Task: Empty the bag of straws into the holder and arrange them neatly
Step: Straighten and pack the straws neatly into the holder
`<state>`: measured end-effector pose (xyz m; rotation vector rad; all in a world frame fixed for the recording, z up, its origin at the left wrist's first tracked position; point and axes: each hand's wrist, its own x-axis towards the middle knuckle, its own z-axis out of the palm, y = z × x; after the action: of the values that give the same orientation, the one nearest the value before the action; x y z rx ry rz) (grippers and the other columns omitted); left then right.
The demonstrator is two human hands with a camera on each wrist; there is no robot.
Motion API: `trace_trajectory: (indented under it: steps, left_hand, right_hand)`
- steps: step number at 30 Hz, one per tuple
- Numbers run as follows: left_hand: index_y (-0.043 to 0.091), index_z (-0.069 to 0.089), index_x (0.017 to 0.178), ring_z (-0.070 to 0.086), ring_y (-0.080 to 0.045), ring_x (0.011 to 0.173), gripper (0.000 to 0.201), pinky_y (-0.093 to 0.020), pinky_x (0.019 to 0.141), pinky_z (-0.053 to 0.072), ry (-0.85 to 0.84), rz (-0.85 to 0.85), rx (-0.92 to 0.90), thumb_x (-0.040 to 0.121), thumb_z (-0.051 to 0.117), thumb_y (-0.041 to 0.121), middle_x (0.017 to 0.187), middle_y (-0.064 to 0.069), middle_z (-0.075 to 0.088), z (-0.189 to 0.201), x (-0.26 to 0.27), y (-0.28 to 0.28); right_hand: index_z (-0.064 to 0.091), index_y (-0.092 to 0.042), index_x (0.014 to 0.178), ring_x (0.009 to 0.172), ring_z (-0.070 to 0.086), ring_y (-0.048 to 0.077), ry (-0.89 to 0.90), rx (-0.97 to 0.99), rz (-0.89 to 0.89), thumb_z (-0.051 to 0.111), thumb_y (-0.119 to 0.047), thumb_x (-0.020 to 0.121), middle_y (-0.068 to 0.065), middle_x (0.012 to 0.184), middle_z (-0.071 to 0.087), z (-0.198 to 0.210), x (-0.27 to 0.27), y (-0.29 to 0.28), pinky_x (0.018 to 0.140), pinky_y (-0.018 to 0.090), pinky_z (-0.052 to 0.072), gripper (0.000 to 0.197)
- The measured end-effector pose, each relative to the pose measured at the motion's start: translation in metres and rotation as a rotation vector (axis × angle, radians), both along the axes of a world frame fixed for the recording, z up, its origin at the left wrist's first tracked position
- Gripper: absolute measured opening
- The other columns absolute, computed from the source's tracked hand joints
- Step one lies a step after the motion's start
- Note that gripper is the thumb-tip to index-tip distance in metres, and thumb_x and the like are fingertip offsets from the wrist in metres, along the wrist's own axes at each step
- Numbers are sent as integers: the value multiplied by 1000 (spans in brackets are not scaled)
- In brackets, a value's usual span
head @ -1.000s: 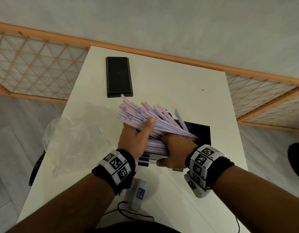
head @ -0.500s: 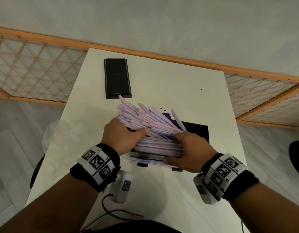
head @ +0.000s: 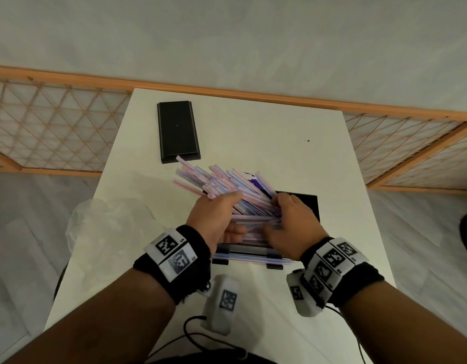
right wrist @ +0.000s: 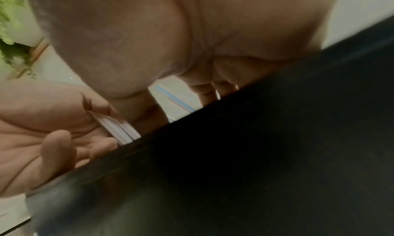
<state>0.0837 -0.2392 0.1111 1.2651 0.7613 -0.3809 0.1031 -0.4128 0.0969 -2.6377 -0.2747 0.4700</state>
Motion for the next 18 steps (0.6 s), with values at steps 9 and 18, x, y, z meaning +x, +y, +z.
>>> trace_trajectory:
  steps: [9, 18]
  left_hand:
    - [16, 72, 104, 73, -29, 70, 17, -33, 62, 59, -35, 91, 0, 93, 67, 29, 95, -14, 77, 0, -4, -8]
    - [9, 72, 95, 67, -24, 61, 30, -32, 59, 55, -46, 16, -180, 100, 57, 33, 71, -11, 72, 13, -9, 0]
  right_hand:
    - [56, -15, 110, 98, 56, 30, -29, 35, 94, 65, -33, 74, 5, 106, 54, -1, -4, 18, 84, 38, 49, 41]
    - [59, -14, 119, 97, 56, 29, -85, 147, 110, 58, -26, 71, 5, 103, 52, 4, 0, 28, 85, 34, 48, 50]
